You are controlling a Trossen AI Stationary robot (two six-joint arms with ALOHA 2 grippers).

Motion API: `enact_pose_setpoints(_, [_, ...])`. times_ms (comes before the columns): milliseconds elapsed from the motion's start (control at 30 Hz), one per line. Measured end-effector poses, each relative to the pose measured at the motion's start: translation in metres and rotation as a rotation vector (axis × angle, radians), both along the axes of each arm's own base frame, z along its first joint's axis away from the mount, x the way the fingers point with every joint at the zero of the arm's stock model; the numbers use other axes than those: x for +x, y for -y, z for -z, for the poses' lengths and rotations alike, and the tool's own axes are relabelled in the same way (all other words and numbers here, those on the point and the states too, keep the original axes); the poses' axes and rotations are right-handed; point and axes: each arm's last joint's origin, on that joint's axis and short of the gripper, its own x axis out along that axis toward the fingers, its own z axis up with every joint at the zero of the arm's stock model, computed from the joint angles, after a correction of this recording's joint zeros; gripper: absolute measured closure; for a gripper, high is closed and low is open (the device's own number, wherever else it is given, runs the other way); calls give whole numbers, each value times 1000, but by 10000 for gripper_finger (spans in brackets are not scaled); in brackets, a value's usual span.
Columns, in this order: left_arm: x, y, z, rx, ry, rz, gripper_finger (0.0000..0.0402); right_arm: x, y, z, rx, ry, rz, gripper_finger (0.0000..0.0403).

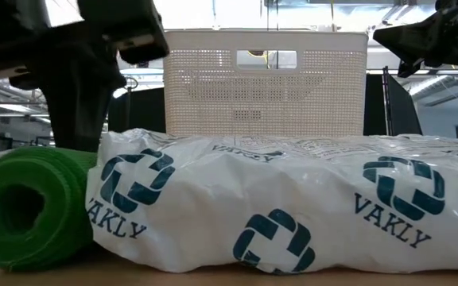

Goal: Pick & place medical supplies in basket/bin
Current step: Put the white medicine bottle into the white bin

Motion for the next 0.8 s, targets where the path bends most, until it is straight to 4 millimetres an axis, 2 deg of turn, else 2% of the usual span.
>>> enact_pose_setpoints(200, [2, -1, 0, -74, -23, -124, 227, 0, 0, 0, 3, -2, 12, 403])
enact_pose_setpoints(467, [-7, 3, -7, -72, -12, -182, 229, 0, 0, 0, 6, -1, 11, 403])
enact_pose_setpoints(667, [-25, -10, -47, -35, 24, -298, 229, 0, 0, 0, 6, 0, 10, 403])
enact_pose_setpoints(800, [-43, -37, -86, -8, 50, -482, 229, 0, 0, 0, 6, 0, 10, 403])
